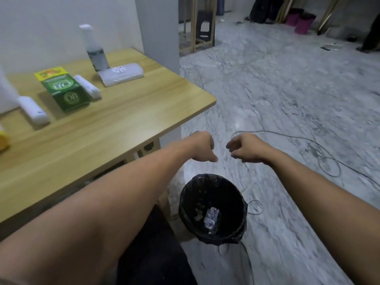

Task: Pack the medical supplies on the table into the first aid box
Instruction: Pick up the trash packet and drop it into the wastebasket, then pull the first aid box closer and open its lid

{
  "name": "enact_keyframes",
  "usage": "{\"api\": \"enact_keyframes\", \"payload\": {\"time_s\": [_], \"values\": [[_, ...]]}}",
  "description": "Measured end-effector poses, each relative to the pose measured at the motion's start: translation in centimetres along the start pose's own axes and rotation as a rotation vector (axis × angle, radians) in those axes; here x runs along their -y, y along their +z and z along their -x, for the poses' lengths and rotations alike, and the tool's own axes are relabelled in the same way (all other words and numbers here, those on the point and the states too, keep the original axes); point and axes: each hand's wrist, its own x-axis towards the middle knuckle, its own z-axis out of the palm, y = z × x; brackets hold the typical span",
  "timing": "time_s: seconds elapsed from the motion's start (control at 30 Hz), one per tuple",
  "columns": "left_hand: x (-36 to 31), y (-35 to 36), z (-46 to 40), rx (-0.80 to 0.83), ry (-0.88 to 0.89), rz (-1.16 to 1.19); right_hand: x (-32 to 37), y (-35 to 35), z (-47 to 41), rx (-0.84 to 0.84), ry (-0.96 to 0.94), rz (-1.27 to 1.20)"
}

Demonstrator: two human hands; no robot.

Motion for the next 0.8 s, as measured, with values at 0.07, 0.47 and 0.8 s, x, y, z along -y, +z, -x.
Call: {"api": "enact_keyframes", "payload": {"time_s": [0.07,0.47,0.8], "values": [[-1.1,-3.1,1.7,-0.006,0.007,-0.023,2.5,-2.5,0.6,-0.018,-0.050,0.006],[0.9,-16.3,15.5,-0.309,-0.086,-0.015,19.5,-9.1,5.2,0.044,-0.319,0.166],[13.1,-21.3,25.5,-0.479,-0.361,-0.165,34.7,-2.5,5.4,-0.077,-0.701,0.262]]}}
